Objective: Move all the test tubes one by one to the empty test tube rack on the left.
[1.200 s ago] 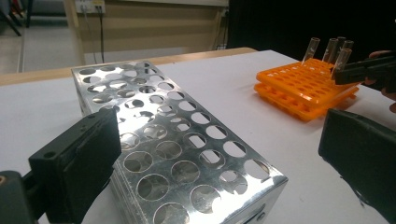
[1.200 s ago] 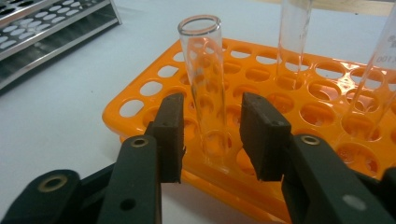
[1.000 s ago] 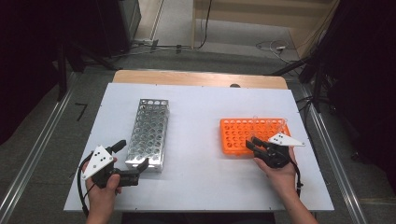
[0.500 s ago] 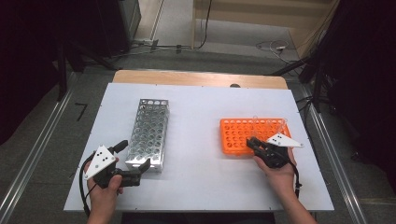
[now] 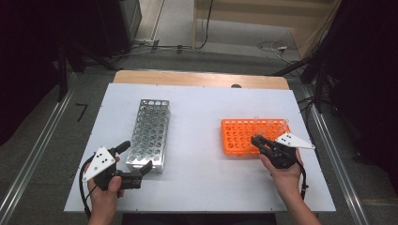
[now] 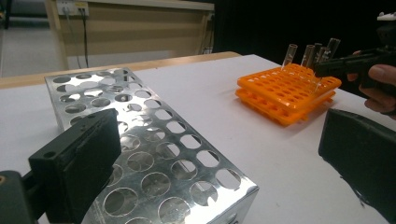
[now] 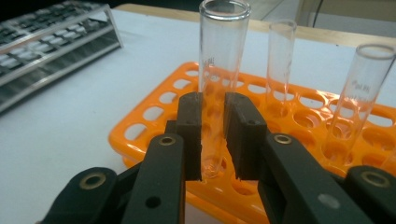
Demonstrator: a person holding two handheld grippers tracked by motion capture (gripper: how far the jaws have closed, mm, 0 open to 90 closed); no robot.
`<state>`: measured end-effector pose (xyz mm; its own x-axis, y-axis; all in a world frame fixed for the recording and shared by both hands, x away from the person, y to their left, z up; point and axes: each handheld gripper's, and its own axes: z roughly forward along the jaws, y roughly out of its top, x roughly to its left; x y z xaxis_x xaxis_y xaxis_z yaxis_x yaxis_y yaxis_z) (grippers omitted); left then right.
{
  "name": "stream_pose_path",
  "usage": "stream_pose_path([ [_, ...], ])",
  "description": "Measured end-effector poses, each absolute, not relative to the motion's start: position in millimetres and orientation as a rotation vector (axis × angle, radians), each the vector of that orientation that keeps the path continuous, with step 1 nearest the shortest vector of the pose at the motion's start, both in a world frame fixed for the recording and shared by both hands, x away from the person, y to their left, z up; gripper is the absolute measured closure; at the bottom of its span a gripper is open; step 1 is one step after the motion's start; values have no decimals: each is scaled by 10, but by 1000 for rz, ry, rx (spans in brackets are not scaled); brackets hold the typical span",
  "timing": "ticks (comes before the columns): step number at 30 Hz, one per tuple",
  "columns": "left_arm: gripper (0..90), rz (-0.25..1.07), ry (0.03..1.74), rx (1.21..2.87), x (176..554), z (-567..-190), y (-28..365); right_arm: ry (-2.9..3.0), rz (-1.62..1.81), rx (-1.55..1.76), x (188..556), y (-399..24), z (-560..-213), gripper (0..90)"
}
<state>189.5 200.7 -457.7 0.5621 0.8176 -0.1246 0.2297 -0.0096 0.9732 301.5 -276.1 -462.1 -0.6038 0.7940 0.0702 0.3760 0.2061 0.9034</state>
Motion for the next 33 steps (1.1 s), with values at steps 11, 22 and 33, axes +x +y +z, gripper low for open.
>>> stream_pose_path([
  [11,0,565,859,1610,1867,-4508,1807,2139,1419,987,2847,-2597,-4493,741],
  [22,0,521,829,1643,1872,-4446,1617,2222,1439,906,2687,-2358,-4477,741],
  [33,12,475,814,1674,1911,-4404,1355,2316,1433,805,2548,-2085,-4526,741],
])
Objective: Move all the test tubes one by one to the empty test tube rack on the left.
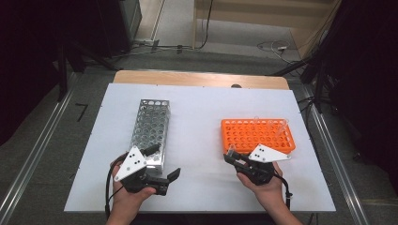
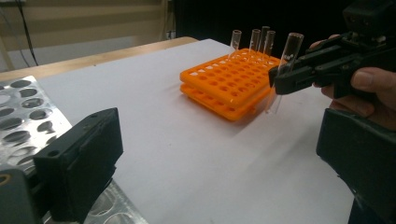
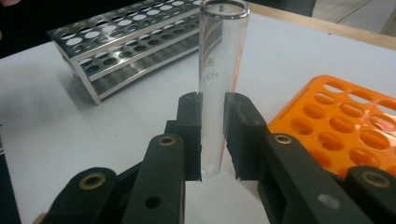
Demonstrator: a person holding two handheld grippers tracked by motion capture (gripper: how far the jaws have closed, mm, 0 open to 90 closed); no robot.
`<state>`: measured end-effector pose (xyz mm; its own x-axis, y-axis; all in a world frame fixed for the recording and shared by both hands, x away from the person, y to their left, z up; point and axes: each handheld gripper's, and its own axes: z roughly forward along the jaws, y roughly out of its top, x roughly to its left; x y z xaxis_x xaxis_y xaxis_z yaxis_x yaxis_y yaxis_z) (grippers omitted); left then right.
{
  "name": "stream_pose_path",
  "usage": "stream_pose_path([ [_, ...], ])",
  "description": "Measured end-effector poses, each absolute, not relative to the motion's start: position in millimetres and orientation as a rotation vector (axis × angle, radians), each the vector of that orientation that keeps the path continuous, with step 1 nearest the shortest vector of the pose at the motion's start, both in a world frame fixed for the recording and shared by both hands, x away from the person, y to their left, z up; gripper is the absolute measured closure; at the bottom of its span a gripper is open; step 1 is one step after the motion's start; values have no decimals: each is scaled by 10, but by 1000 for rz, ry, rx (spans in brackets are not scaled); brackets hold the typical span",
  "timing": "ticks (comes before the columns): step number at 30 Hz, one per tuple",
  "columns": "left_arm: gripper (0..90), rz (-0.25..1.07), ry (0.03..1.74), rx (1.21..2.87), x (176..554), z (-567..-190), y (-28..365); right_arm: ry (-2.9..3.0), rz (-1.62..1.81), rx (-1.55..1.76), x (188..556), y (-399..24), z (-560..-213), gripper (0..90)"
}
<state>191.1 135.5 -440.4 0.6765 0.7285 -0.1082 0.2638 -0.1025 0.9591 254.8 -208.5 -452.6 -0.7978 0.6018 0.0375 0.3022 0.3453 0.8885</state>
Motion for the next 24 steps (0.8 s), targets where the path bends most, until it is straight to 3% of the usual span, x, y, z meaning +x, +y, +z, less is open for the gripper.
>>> stream_pose_path([
  [24,387,352,793,1756,1915,-4417,870,2446,1357,634,2335,-1653,-4654,741],
])
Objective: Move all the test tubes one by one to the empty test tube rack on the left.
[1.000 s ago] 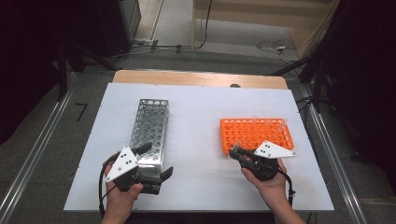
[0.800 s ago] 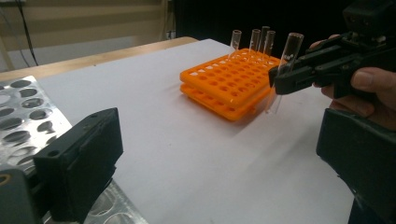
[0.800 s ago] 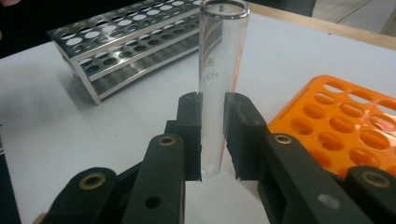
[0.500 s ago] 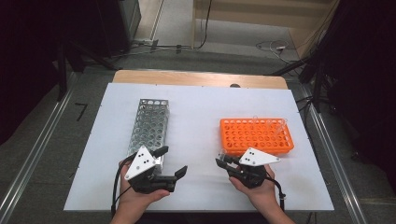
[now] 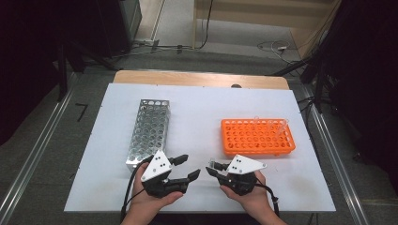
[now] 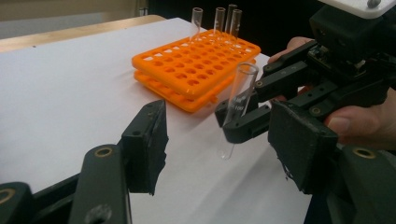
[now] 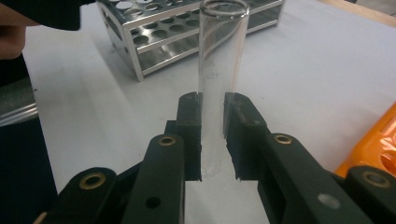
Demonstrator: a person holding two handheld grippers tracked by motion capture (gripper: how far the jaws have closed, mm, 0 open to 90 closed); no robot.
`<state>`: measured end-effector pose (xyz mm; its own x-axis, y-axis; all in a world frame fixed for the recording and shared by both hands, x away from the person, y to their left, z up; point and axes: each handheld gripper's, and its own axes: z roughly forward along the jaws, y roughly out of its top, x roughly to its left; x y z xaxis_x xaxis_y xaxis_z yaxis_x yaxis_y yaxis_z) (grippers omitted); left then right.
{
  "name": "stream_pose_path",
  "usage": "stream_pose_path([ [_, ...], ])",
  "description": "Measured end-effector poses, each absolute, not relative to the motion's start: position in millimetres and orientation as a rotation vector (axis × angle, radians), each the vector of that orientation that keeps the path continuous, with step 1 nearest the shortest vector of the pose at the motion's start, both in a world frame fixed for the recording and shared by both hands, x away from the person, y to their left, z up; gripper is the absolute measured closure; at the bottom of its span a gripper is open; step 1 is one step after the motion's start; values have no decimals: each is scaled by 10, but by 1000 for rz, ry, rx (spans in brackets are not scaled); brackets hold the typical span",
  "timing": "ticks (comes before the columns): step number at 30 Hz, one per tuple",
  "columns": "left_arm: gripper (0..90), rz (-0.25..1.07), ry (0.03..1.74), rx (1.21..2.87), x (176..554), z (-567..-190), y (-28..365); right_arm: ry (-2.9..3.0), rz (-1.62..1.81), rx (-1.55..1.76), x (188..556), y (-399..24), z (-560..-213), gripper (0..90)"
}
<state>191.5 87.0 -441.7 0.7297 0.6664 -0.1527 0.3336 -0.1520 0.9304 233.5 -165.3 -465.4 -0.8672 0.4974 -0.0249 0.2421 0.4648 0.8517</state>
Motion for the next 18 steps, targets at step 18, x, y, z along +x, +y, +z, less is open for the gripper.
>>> stream_pose_path([
  [18,599,284,755,1802,1914,-4474,667,2499,1329,492,2170,-1444,-4668,741],
])
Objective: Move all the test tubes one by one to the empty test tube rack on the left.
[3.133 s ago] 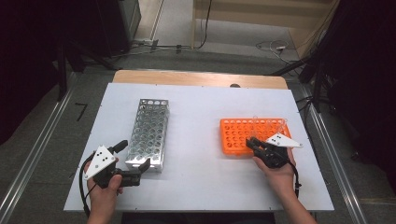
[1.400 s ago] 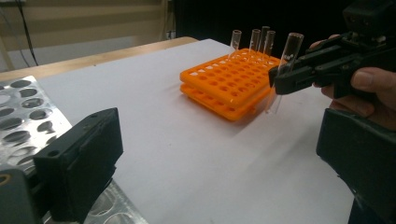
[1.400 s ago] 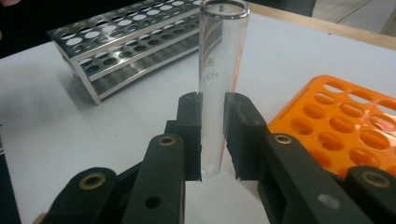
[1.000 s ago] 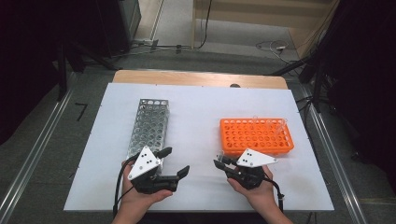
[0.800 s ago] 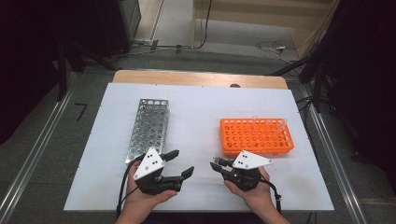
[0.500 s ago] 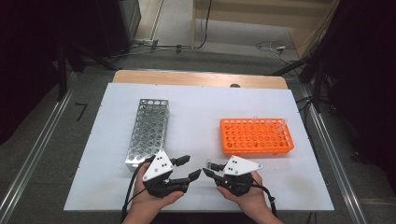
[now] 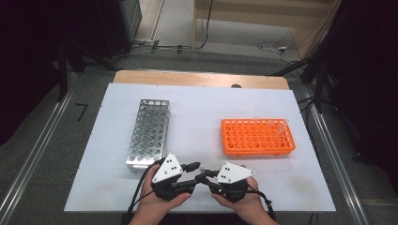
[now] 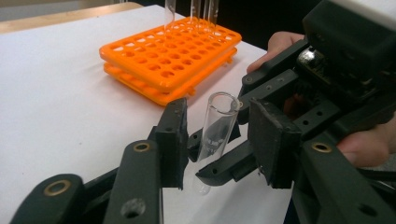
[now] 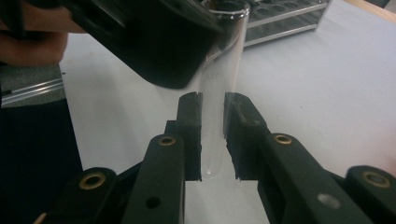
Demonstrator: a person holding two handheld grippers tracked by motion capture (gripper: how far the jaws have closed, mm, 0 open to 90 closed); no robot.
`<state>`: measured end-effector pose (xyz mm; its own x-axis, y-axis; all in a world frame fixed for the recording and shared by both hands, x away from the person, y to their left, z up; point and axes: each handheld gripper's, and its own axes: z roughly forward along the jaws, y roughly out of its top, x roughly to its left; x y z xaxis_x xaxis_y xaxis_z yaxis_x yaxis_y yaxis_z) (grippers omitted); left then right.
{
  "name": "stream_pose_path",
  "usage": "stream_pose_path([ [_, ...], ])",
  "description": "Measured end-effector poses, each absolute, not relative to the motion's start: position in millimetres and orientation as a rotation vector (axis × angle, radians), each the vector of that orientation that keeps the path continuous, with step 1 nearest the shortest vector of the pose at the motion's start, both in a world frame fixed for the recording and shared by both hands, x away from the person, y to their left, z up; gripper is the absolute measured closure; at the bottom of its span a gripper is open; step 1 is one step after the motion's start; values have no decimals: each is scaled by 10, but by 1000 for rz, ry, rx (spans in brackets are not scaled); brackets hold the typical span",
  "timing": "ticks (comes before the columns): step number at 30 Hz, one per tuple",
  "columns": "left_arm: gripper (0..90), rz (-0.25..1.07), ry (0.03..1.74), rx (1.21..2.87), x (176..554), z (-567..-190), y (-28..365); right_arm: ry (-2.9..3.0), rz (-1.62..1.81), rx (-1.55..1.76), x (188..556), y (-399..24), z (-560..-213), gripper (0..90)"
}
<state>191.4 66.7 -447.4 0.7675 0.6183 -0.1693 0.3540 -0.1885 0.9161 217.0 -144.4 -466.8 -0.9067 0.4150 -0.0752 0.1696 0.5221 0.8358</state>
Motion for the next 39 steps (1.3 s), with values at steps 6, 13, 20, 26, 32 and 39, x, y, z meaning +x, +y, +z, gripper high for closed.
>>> stream_pose_path([
  [6,689,290,752,1813,1915,-4484,650,2501,1337,466,2147,-1429,-4656,741],
  [13,746,302,740,1818,1904,-4486,642,2506,1339,461,2141,-1426,-4656,741],
  [20,756,308,734,1818,1898,-4473,674,2512,1373,466,2143,-1438,-4652,735],
  [26,757,320,753,1796,1913,-4444,752,2524,1435,473,2168,-1497,-4637,621],
  [32,757,332,763,1788,1944,-4396,850,2511,1479,518,2197,-1661,-4613,362],
  [39,758,359,786,1765,2007,-4305,1023,2459,1479,625,2258,-1907,-4583,158],
])
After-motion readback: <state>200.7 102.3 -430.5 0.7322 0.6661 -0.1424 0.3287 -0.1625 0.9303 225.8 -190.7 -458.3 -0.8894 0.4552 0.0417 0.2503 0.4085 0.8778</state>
